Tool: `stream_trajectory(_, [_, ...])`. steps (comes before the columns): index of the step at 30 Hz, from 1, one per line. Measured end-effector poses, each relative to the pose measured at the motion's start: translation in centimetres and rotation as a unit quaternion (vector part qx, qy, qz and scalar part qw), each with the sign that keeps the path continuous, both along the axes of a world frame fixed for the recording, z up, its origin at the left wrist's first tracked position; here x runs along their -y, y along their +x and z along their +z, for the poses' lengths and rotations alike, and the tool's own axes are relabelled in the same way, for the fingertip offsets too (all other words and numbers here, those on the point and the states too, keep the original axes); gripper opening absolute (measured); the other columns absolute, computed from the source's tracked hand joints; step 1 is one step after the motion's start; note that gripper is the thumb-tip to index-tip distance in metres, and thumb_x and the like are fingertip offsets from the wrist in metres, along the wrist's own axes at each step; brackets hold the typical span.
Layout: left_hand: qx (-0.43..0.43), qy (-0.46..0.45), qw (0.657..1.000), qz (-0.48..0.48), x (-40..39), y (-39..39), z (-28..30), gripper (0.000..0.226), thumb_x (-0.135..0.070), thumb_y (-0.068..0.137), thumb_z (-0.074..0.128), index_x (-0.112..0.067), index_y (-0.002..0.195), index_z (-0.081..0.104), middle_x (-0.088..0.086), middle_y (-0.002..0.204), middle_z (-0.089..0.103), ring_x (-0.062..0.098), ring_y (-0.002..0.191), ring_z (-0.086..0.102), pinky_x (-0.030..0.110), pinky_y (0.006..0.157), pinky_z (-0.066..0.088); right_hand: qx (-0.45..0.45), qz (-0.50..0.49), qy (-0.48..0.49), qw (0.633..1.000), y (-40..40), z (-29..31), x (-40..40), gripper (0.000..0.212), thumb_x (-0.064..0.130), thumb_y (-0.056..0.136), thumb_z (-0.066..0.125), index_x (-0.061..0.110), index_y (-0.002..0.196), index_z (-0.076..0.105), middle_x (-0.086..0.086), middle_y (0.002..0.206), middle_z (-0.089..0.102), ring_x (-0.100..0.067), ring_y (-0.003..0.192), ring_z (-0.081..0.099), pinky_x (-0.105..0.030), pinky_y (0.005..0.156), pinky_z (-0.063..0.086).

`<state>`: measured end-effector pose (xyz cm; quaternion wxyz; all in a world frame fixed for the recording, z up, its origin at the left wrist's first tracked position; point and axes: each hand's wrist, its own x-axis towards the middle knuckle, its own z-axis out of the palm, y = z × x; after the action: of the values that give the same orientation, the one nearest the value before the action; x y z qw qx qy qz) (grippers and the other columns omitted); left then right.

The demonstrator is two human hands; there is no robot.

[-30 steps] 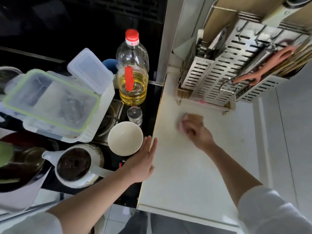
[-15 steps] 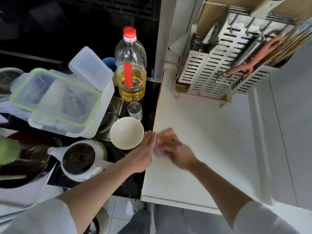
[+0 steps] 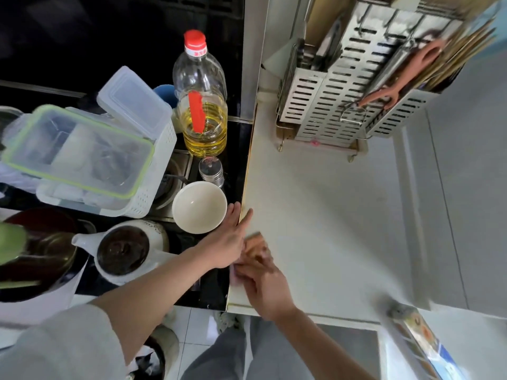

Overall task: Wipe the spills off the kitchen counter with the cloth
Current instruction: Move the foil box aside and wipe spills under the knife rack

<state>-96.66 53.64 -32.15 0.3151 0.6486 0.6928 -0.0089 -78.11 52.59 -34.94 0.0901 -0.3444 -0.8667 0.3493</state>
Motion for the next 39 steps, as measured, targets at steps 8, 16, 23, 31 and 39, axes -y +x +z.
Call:
stream_trajectory(8, [-0.043,-0.019,0.998,-0.029,-0.4,0.5,0.7,0.058,-0.023,0.105,0.029,-0.022,0.157,0.004,0.028,0.157,-0.022,0.039,0.146,-0.022,0.043,0.121,-0.001,0.013,-0.001,-0.004,1.0,10.6,0.5,-3.7,0.027,0.017,0.075,0.064,0.036,0.091,0.074,0.031,0.118,0.064,0.005,0.112,0.056,-0.026,0.088,0.053])
stream_trajectory(16, [-0.046,-0.058,0.996,-0.043,-0.6,0.7,1.2,0.059,-0.022,0.105,0.03,-0.023,0.157,0.003,0.027,0.156,-0.026,0.038,0.145,-0.026,0.043,0.122,0.002,0.08,-0.113,0.025,0.99,5.9,-0.7,-3.5,0.043,0.026,0.093,0.054,0.041,0.133,0.054,0.009,0.145,0.049,-0.025,0.125,0.052,-0.036,0.089,0.053])
stream_trajectory(23, [-0.068,-0.098,0.991,-0.063,-1.3,0.9,1.1,0.062,-0.012,0.102,0.03,-0.019,0.155,-0.002,0.036,0.15,-0.028,0.047,0.142,-0.026,0.047,0.12,0.004,0.115,-0.31,-0.02,0.943,13.1,0.9,-12.7,0.036,0.029,0.086,0.052,0.04,0.118,0.063,0.003,0.134,0.059,-0.03,0.112,0.061,-0.03,0.082,0.049])
stream_trajectory(31, [-0.124,-0.135,0.98,-0.084,-2.9,1.8,1.9,0.074,0.0,0.092,0.031,-0.01,0.155,-0.005,0.049,0.143,-0.023,0.06,0.137,-0.02,0.054,0.119,0.003,0.126,0.058,0.029,0.99,3.5,0.9,-13.1,0.043,0.026,0.095,0.05,0.047,0.132,0.052,0.018,0.158,0.029,-0.016,0.14,0.038,-0.032,0.101,0.046])
stream_trajectory(39, [-0.125,-0.18,0.971,-0.099,-3.4,1.6,1.2,0.083,0.002,0.086,0.031,-0.014,0.154,-0.015,0.043,0.143,-0.031,0.057,0.136,-0.026,0.061,0.116,0.016,0.135,-0.328,0.011,0.935,1.3,0.9,-22.7,0.031,0.029,0.098,0.042,0.036,0.126,0.053,0.001,0.148,0.034,-0.036,0.137,0.03,-0.041,0.099,0.043])
